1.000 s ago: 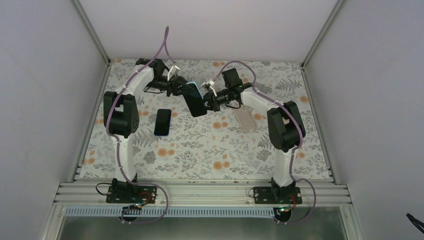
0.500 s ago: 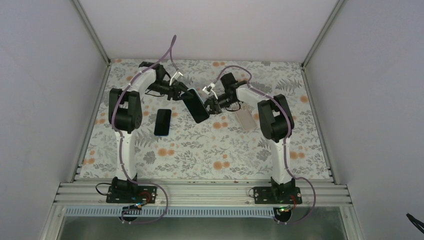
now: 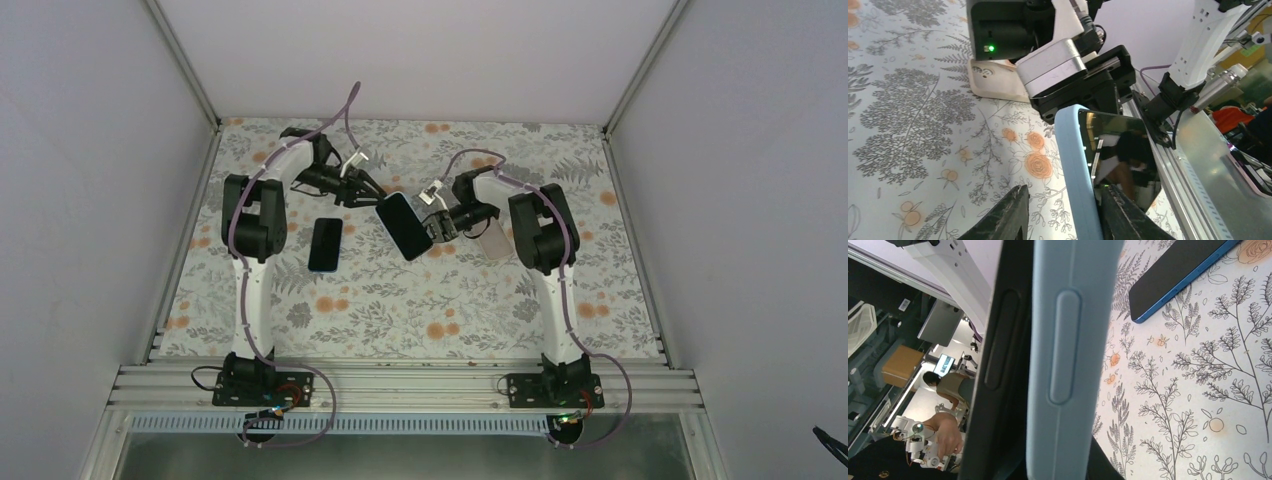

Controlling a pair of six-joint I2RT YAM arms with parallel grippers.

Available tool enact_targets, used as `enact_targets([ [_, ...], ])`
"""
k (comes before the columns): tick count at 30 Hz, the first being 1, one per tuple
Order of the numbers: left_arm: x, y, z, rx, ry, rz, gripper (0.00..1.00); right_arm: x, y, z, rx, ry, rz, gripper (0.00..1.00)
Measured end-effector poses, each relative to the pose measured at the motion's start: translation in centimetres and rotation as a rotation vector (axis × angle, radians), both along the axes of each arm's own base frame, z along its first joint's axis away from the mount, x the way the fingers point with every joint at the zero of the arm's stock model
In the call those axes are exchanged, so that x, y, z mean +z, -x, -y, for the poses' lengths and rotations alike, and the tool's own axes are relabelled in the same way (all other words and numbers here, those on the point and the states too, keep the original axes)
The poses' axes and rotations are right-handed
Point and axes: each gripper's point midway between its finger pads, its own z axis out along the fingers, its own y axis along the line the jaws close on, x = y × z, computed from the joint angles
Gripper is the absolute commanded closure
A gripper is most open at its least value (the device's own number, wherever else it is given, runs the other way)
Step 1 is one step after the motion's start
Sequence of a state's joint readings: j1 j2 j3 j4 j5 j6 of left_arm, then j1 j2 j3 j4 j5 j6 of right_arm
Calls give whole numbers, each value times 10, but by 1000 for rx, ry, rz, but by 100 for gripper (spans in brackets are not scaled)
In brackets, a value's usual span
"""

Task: Take the phone out of the phone case
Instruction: Remove the phone case from the phone.

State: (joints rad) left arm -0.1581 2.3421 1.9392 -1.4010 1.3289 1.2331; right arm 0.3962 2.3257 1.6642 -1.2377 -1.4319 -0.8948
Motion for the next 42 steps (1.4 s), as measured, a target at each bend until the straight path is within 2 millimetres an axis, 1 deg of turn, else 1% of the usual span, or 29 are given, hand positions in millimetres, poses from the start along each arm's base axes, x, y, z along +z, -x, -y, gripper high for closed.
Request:
enact_targets([
  [1, 0, -1, -1, 1, -3, 7, 53, 1, 0, 0, -1, -2, -4, 97],
  [3, -1, -3, -2, 1, -10, 24, 47, 2, 0, 2, -7, -6, -10, 97],
  [7, -2, -6, -6, 3, -34, 44, 31, 3, -1, 4, -13, -11, -16, 97],
  [9, -3, -8, -9, 7, -64, 67, 21, 4, -2, 5, -18, -10, -21, 97],
  [12, 1, -5, -18, 19, -144, 132, 10, 5, -9, 11, -41, -18, -26, 97],
  [14, 15, 0, -27, 39, -198, 188, 7, 5, -15, 17, -62, -22, -28, 96],
  [15, 25, 0, -30, 49, -216, 226, 7, 5, -19, 21, -75, -24, -28, 96],
  [16, 37, 0, -32, 62, -233, 268, 4, 5, -23, 24, -87, -25, -28, 96],
  [20, 97, 2, -41, 141, -288, 484, 1, 6, -40, 37, -133, -32, -26, 96],
  [22, 112, 8, -41, 176, -321, 567, 0, 8, -48, 41, -150, -33, -24, 96],
  [23, 115, 13, -39, 196, -351, 614, 0, 10, -53, 42, -157, -33, -23, 96],
  [25, 114, 24, -27, 212, -401, 691, 0, 13, -59, 43, -165, -36, -21, 96],
  [28, 102, 37, 8, 204, -444, 800, 0, 14, -68, 41, -171, -37, -32, 96],
  [29, 96, 38, 21, 203, -456, 833, 0, 13, -70, 40, -172, -35, -41, 96],
  [32, 82, 30, 44, 232, -496, 899, 0, 9, -78, 39, -177, -26, -67, 96],
  [34, 79, 23, 58, 259, -511, 945, 0, 7, -84, 38, -181, -22, -78, 96],
  [36, 82, 19, 73, 288, -513, 993, 0, 4, -92, 38, -187, -17, -91, 96],
  [39, 88, 22, 97, 312, -494, 1066, 1, 3, -101, 40, -201, -9, -111, 96],
  [42, 81, 34, 118, 315, -477, 1111, 1, 5, -111, 43, -217, -8, -117, 96],
])
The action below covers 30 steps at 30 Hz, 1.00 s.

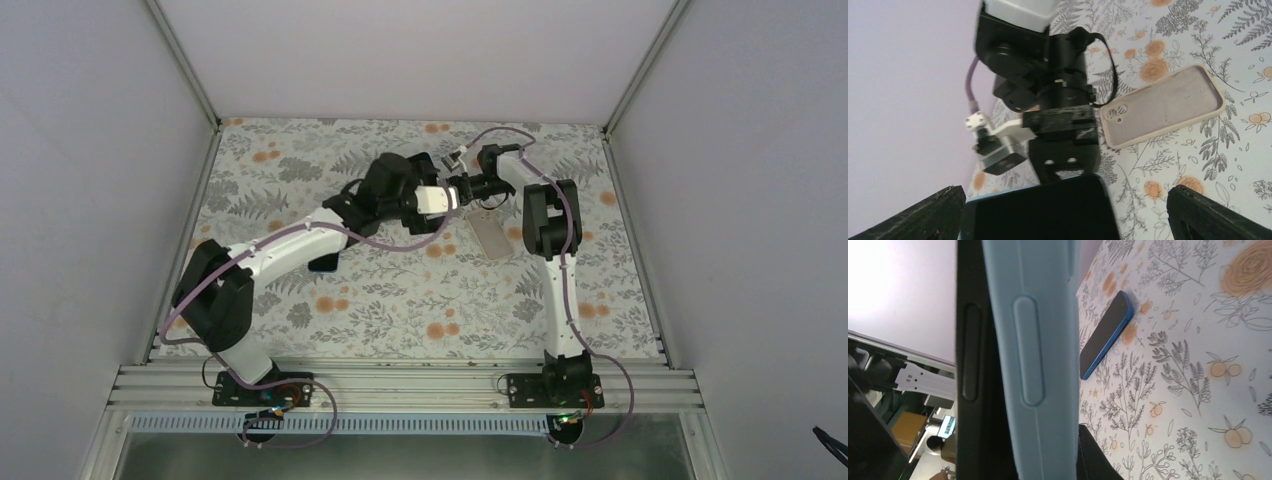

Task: Take the phone out of the phone case
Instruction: Remove the phone case from the phone.

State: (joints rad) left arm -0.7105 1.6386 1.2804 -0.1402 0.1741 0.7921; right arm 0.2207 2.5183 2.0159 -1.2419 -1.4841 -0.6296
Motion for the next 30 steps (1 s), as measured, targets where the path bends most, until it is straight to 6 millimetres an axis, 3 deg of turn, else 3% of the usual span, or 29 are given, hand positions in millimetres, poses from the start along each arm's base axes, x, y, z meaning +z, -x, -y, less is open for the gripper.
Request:
enact_targets([
  [5, -30, 10, 16, 28, -18, 32, 3, -1, -12, 1, -19, 4, -16, 96],
  [15, -56, -17, 21, 182, -44, 122, 8, -33, -17, 0, -42, 21, -107, 96],
  [21, -74, -29, 18, 248, -63, 133, 9, -31, -23, -2, -48, 17, -97, 96],
  [30, -67, -37, 19, 292, -49, 154, 12, -24, -26, -2, -50, 10, -74, 96],
])
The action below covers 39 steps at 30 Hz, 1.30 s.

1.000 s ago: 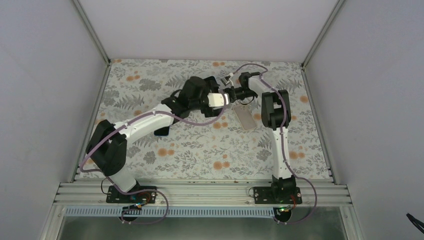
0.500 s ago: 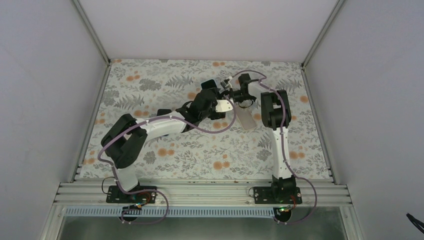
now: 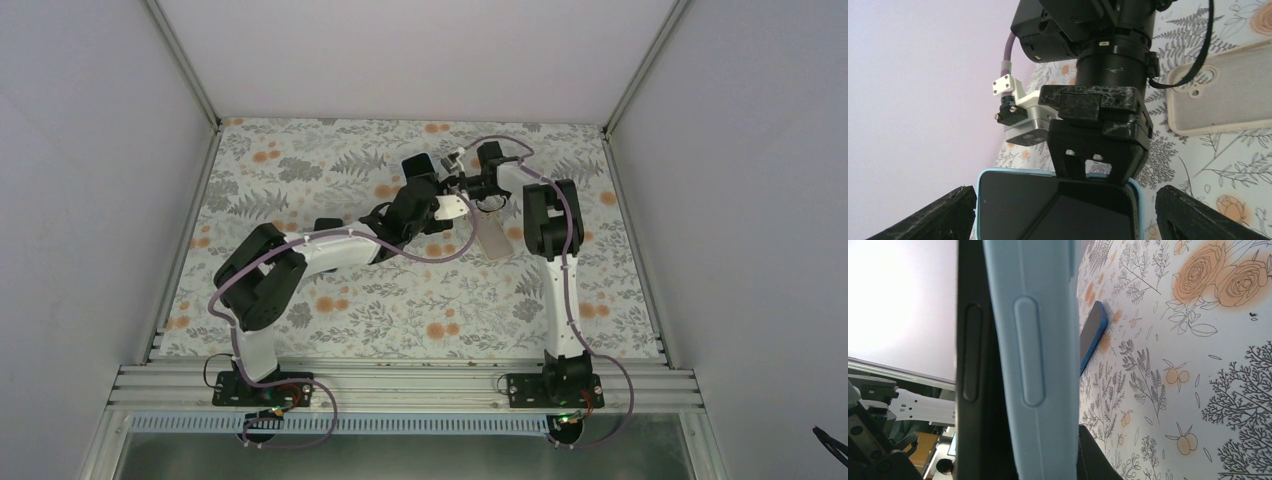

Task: Take the phone out of the phone case
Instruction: Remove the phone case from the phone.

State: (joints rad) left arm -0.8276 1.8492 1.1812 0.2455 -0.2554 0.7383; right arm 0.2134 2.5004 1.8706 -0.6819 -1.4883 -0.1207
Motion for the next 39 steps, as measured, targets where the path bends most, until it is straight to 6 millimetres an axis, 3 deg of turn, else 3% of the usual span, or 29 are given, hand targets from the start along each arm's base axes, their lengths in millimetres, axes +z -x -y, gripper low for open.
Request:
enact_targets([
  [11, -20, -8, 3, 24, -31, -15, 13, 10, 0, 0, 0, -4, 20, 96],
  [23, -13, -16, 0, 70, -19, 6, 13, 14, 1, 0, 0, -4, 19, 96],
  [31, -41, -25, -7, 103, -68, -17, 13, 14, 3, 1, 2, -2, 12, 96],
  [39, -39, -27, -11, 113, -62, -18, 14, 13, 7, 1, 6, -4, 22, 96],
])
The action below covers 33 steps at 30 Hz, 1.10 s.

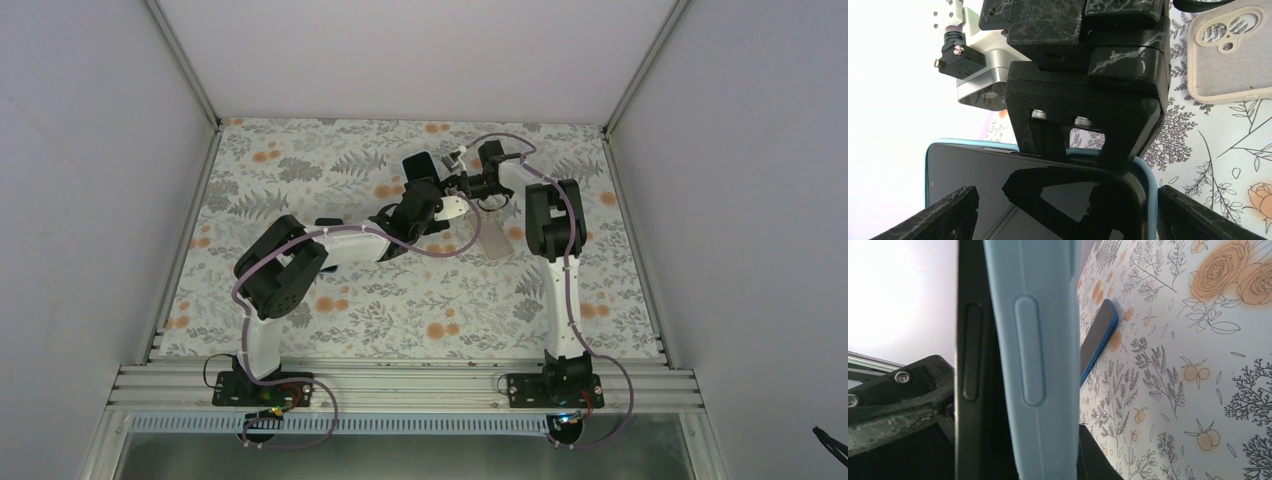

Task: Take the phone out of the phone case
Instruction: Remove the phone case from the phone.

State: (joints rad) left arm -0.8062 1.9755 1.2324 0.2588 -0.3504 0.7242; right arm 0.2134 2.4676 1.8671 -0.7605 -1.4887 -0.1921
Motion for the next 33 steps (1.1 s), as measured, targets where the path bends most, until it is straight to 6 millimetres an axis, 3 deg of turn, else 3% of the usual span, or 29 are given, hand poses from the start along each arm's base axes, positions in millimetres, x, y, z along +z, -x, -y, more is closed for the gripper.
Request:
enact_targets([
  [12, 14, -2, 0, -1, 36, 20, 14, 20, 1, 0, 13, -11, 58, 96],
  [25, 13, 5, 13, -69, 84, -63, 10, 15, 7, 2, 18, -3, 26, 96],
  [33, 14, 5, 11, -75, 95, -80, 10, 14, 8, 2, 20, -3, 26, 96],
])
